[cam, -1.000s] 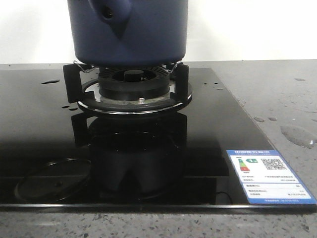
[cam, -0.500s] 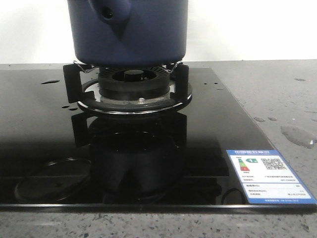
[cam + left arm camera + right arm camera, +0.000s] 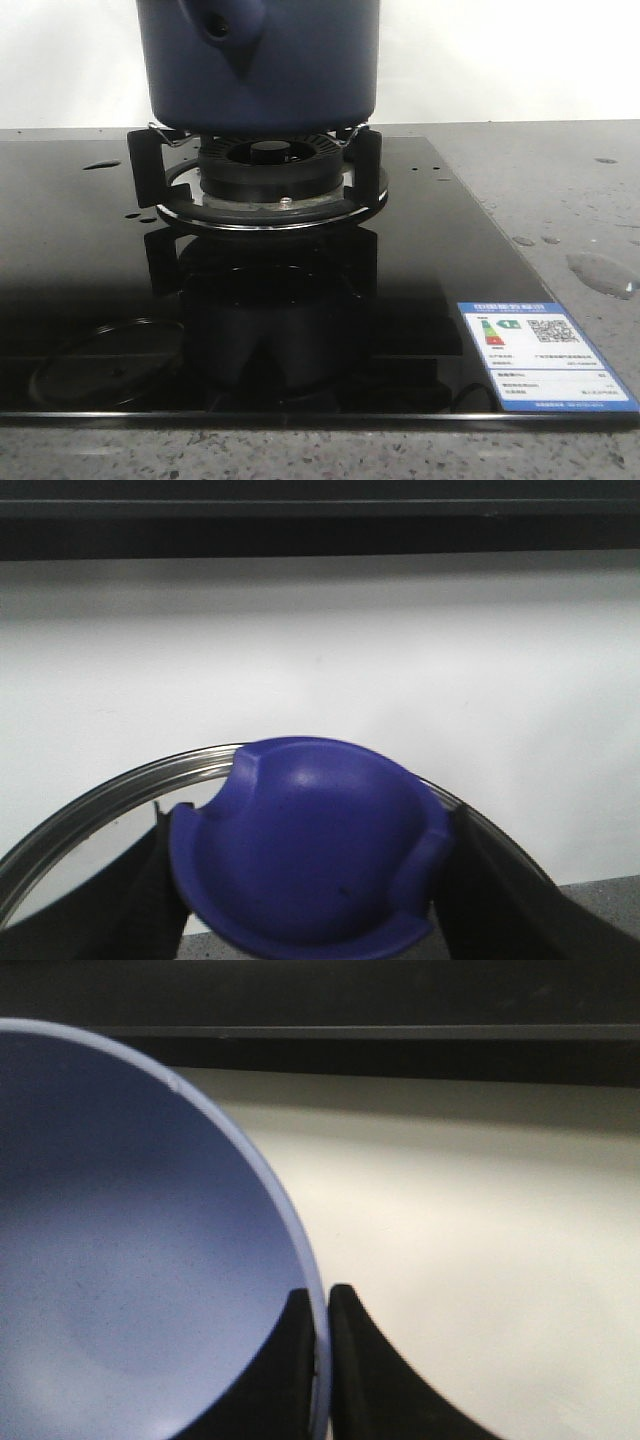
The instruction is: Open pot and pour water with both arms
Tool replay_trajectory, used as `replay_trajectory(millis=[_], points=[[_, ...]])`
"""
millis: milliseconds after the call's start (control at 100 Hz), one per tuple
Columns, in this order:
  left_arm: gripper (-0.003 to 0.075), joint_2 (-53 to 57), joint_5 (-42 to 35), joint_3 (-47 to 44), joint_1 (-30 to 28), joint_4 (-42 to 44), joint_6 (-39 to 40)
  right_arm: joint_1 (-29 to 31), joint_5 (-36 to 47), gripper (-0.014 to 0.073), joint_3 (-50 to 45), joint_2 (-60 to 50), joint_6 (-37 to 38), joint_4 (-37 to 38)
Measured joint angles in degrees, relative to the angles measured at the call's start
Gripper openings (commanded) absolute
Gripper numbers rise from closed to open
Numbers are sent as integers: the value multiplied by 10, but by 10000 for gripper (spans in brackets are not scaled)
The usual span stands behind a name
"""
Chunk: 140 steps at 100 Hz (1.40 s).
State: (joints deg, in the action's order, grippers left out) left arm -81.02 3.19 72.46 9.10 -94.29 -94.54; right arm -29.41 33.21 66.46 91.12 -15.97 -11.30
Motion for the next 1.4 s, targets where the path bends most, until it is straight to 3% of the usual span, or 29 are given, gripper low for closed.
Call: replay_trajectory(millis=[510,1400], points=[[358,0,0,0,0,0,0,0,265,-46,-57,50,0,34],[358,0,0,0,0,0,0,0,299,-46,-56,50,0,39]])
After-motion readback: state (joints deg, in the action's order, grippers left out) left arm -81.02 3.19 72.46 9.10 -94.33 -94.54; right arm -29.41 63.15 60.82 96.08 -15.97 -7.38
